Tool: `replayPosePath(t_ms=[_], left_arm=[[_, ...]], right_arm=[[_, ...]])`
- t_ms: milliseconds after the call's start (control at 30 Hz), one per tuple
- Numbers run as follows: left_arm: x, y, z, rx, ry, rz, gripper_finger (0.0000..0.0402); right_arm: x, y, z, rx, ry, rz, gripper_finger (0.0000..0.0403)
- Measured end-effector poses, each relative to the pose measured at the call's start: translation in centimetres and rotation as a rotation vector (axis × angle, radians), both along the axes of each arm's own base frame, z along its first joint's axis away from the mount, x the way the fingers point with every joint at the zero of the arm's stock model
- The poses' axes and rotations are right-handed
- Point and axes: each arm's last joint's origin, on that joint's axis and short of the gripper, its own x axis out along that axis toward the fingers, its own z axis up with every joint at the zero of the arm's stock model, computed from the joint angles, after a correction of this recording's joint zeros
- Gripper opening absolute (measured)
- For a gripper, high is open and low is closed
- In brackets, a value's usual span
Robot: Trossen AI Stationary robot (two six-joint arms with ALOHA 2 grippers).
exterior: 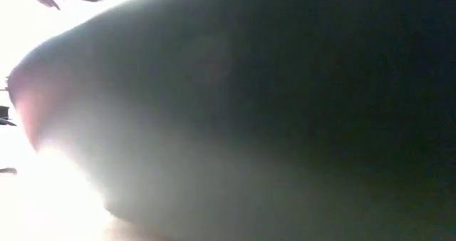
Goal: Place and stack plates onto a shelf
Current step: Stack the top black plate on the green plate, then stack the black plate on the black plate
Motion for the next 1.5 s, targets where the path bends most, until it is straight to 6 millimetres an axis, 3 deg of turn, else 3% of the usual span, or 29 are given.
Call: replayPosePath(t_ms=[167, 367, 567, 833, 1133, 1267, 1500], left_arm=[[0.0, 0.0, 0.0, 0.005, 0.006, 0.0, 0.0118], [0.0, 0.0, 0.0, 0.005, 0.007, 0.0, 0.0118], [0.0, 0.0, 0.0, 0.005, 0.007, -0.001, 0.0118], [0.0, 0.0, 0.0, 0.002, 0.006, 0.0, 0.0118], [0.0, 0.0, 0.0, -0.001, 0.005, -0.001, 0.0118], [0.0, -0.1, 0.0, 0.0, 0.005, -0.007, 0.0118], [0.0, -0.3, -0.1, 0.002, 0.007, -0.013, 0.0118]], right_arm=[[1.0, -0.7, -1.9, 0.032, 0.079, -0.002, 0.0001], [1.4, -0.9, -2.7, 0.018, 0.117, -0.051, 0.0019], [1.3, -1.3, -2.7, -0.001, 0.115, -0.158, 0.0043], [1.3, -1.1, -2.6, 0.004, 0.114, -0.156, 0.0081], [1.2, -0.9, -2.5, 0.038, 0.093, -0.167, 0.0158], [0.8, 0.3, -1.9, 0.083, 0.064, -0.134, 0.0175], [-1.2, 4.5, -1.5, 0.273, 0.08, 0.055, 0.0168]])
